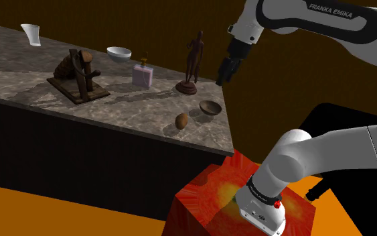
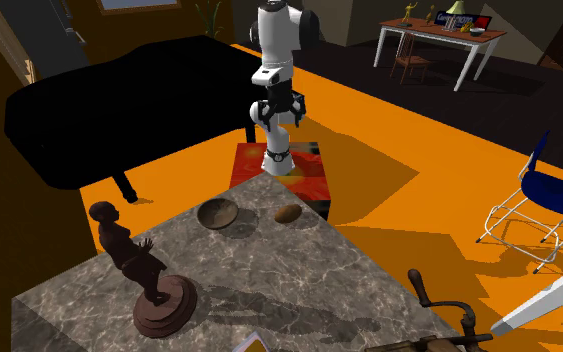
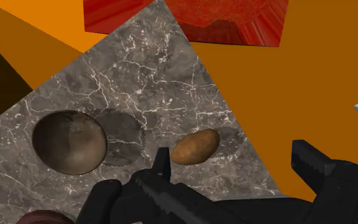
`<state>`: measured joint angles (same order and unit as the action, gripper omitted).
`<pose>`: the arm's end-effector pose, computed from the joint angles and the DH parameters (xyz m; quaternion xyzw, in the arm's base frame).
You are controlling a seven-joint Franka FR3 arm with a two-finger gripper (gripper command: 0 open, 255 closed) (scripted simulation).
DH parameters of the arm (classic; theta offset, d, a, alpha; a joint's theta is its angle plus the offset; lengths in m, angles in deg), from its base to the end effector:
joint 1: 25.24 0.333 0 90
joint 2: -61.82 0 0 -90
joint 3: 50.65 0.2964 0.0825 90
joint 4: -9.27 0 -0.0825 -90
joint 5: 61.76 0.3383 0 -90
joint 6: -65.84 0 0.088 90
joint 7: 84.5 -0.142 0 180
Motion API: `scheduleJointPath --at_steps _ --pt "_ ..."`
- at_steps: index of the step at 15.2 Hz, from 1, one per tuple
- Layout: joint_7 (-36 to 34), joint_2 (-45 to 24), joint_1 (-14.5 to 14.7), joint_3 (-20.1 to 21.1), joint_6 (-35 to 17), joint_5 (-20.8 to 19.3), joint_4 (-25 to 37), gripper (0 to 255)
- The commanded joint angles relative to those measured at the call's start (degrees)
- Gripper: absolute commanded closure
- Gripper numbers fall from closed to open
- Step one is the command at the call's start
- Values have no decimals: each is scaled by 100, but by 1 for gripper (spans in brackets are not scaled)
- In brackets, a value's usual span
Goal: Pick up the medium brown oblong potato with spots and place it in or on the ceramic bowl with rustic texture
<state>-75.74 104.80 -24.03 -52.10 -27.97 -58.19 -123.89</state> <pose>0.2937 0.0055 0.5517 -0.9958 -0.0762 -0.0345 0.0373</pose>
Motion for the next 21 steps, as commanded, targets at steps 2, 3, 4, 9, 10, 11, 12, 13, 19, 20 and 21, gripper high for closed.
scheduleJointPath --at_steps 2,3,4,9,10,11,12,13,19,20,21 --pt "-262 -141 -60 74 -145 66 -56 0" --pt "-521 -289 -121 146 -291 132 -106 0" --pt "-776 -443 -181 217 -436 196 -148 0" --pt "-2020 -1293 -455 517 -1167 487 -269 0" --pt "-2260 -1476 -508 568 -1312 541 -277 0" --pt "-2497 -1662 -558 614 -1457 592 -279 0" --pt "-2733 -1851 -605 655 -1602 641 -278 0" --pt "-2965 -2043 -653 693 -1745 689 -272 0" --pt "-4289 -3227 -883 816 -2586 958 -161 0" --pt "-4496 -3427 -913 819 -2722 1004 -133 0" --pt "-4699 -3627 -941 818 -2857 1051 -102 0"
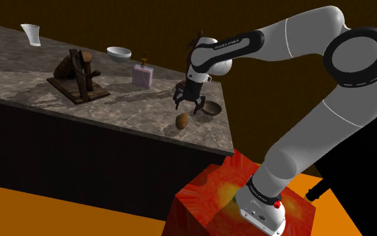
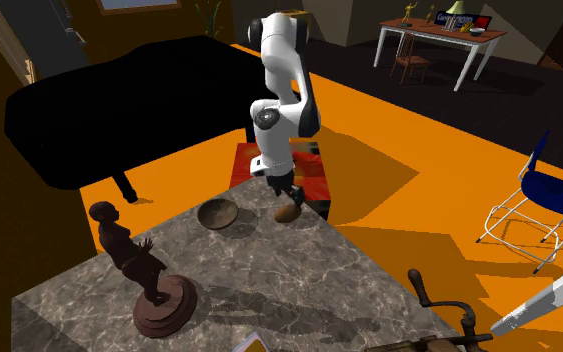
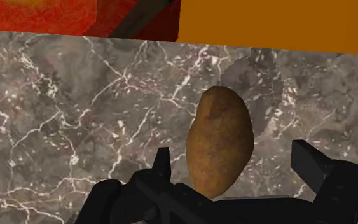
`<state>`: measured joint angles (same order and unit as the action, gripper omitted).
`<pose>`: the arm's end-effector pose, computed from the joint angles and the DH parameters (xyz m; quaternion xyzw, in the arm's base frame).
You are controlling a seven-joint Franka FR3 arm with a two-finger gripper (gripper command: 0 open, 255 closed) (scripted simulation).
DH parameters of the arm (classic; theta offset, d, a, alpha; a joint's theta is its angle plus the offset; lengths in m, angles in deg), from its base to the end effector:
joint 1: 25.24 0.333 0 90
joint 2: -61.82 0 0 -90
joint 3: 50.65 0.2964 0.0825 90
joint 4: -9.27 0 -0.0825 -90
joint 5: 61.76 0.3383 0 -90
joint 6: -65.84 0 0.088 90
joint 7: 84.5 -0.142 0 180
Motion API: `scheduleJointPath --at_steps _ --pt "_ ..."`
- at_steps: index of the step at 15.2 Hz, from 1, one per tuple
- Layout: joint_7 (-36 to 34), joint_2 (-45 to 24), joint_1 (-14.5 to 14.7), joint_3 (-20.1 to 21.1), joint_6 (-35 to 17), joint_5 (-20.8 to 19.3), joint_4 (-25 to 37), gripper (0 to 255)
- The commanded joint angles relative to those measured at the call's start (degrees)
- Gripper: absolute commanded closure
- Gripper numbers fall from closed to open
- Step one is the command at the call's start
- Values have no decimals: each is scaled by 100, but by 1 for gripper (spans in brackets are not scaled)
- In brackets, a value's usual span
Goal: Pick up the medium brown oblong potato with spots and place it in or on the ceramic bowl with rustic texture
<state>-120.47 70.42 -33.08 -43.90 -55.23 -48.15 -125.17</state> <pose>0.4373 0.0095 0.3593 -0.9203 0.3785 0.0663 0.0736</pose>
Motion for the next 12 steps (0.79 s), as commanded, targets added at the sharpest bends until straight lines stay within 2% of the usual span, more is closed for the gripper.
scheduleJointPath --at_steps 1,8,12 --pt "-384 -348 -55 -7 -238 88 52 0" --pt "-346 -635 9 53 -800 171 -215 0" --pt "-343 -662 14 58 -846 178 -234 0"
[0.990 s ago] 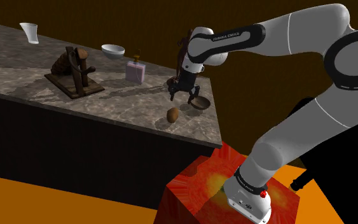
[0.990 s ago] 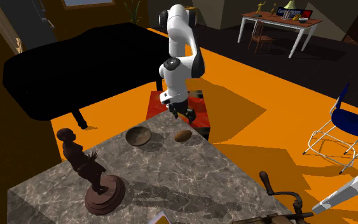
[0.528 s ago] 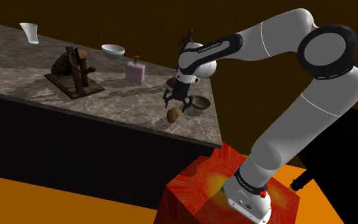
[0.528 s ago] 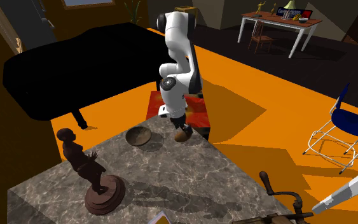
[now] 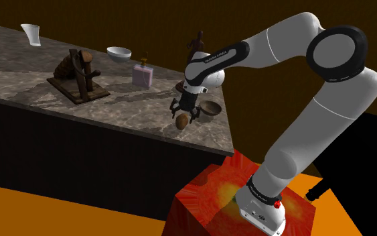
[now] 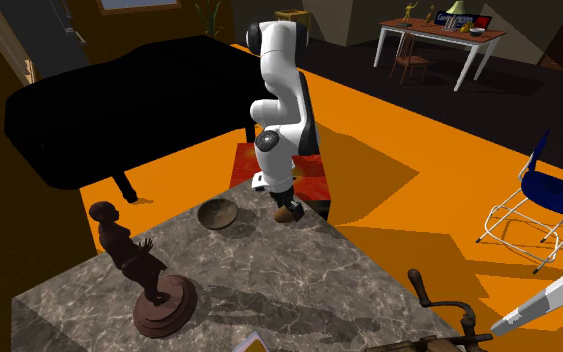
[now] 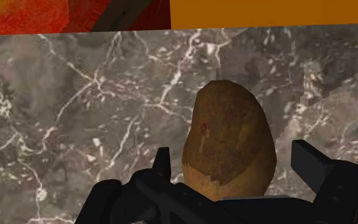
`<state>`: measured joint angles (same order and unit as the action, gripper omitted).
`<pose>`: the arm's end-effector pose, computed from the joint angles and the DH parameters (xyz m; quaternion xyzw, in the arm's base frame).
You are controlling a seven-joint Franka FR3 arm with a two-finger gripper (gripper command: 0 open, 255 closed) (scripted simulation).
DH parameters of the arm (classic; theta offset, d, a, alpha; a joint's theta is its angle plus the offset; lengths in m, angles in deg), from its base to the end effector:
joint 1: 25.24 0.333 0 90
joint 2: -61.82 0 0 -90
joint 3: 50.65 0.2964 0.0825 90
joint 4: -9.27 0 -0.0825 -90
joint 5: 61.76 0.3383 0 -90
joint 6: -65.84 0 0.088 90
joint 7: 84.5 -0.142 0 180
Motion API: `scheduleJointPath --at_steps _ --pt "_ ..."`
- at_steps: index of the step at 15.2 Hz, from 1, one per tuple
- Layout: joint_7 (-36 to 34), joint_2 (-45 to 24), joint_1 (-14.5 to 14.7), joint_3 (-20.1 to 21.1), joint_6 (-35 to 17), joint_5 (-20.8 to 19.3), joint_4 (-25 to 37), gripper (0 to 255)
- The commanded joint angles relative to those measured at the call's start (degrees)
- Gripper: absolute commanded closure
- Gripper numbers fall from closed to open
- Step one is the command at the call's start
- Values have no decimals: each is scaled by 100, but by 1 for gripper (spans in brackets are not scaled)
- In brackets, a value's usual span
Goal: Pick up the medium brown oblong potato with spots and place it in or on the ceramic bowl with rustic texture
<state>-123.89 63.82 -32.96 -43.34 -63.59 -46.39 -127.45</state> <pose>0.4465 0.0109 0.3043 -0.9005 0.4214 0.0754 0.0763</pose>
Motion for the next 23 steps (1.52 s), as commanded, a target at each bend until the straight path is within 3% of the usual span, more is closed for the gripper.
scheduleJointPath --at_steps 1,4,5,14,23 --pt "-1 -1 2 2 -10 3 -6 0" --pt "-1 -2 2 2 -8 2 -5 0" --pt "-1 -2 2 2 -8 2 -5 255" --pt "-1 -1 2 2 -10 3 -6 255" --pt "-141 433 -21 -23 698 -75 275 255"
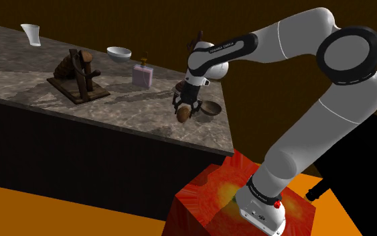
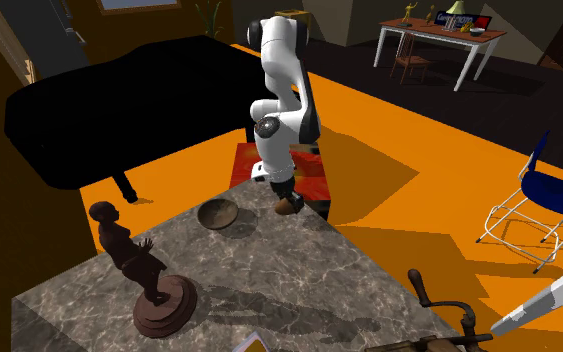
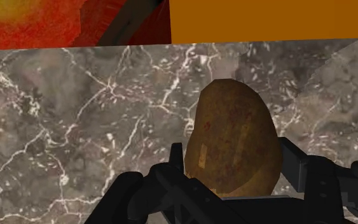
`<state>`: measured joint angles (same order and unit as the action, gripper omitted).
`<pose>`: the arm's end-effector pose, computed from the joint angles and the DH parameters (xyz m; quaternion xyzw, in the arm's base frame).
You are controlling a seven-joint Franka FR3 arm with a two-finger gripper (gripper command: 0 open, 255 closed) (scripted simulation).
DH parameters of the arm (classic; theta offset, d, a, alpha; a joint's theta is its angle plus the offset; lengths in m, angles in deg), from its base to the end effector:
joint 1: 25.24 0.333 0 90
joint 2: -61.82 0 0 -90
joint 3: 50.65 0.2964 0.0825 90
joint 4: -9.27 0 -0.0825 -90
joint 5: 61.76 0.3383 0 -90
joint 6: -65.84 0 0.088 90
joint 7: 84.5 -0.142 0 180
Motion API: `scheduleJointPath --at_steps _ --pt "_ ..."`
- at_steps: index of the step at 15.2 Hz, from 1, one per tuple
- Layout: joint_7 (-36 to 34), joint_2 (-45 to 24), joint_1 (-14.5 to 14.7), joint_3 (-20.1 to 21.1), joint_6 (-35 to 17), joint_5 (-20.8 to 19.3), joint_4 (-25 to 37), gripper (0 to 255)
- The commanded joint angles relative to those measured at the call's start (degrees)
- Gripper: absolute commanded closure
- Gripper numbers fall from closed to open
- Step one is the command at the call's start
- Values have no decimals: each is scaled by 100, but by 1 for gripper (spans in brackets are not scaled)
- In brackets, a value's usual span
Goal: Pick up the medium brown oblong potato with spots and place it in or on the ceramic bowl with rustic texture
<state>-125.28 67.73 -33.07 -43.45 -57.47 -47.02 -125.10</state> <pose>0.4443 0.0128 0.3424 -0.9005 0.4214 0.0752 0.0763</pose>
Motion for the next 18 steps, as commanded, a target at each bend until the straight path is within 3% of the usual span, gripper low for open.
scheduleJointPath --at_steps 1,14,18 --pt "-16 83 -13 -15 164 -20 77 255" --pt "-197 507 -42 -56 1173 -105 675 255" --pt "324 442 -307 -396 1314 -248 772 255"
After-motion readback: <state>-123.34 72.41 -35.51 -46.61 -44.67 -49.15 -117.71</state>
